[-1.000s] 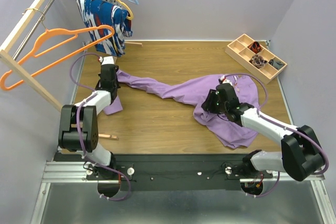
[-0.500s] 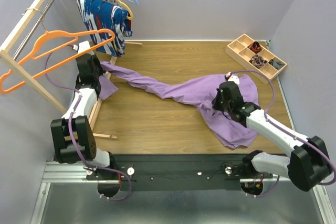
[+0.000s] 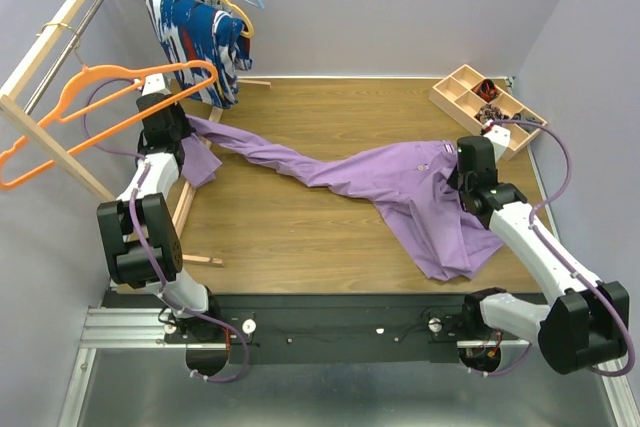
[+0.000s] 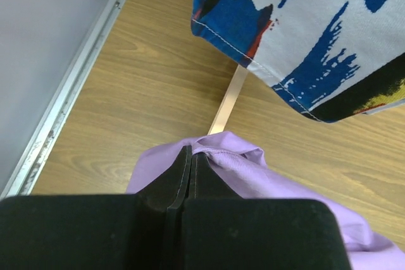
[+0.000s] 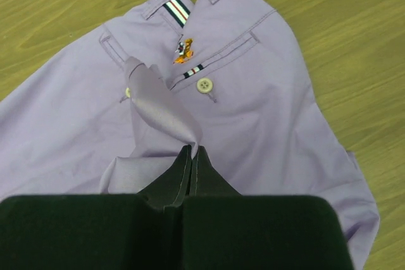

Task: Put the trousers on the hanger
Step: Fold the trousers

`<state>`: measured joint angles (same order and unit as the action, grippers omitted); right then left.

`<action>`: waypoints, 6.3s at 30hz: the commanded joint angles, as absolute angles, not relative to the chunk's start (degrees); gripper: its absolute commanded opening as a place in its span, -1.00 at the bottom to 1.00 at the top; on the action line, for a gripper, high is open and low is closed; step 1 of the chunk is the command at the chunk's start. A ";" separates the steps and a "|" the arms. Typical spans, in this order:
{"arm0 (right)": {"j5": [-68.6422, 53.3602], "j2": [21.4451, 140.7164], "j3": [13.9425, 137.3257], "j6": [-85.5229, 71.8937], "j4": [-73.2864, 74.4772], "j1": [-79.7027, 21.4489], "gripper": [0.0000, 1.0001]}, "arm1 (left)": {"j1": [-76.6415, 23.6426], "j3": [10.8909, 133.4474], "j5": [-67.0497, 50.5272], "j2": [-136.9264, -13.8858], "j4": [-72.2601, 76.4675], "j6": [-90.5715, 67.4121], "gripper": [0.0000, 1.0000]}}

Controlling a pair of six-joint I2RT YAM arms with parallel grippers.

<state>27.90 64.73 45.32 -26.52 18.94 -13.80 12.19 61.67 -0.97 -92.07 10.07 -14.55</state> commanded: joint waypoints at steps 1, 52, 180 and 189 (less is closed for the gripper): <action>24.10 63.81 46.67 -25.93 20.04 -13.27 -0.99 | 12.48 64.07 -4.56 -93.08 10.55 -14.76 -0.98; 22.63 97.93 79.56 -25.04 8.78 -76.55 1.00 | -5.45 50.63 -3.52 -76.20 11.42 -16.26 0.44; -2.73 120.41 90.79 -54.93 44.38 -18.90 0.27 | -14.50 65.04 -8.53 -90.79 -21.00 -18.28 0.44; -3.51 123.05 93.87 -53.35 44.38 -18.90 -0.58 | -14.50 64.16 -9.14 -91.05 -20.13 -17.14 0.44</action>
<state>-2.85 121.08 91.79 -54.57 43.13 -18.44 -14.59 65.14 -9.65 -92.36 -19.86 -18.04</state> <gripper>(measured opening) 0.372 0.720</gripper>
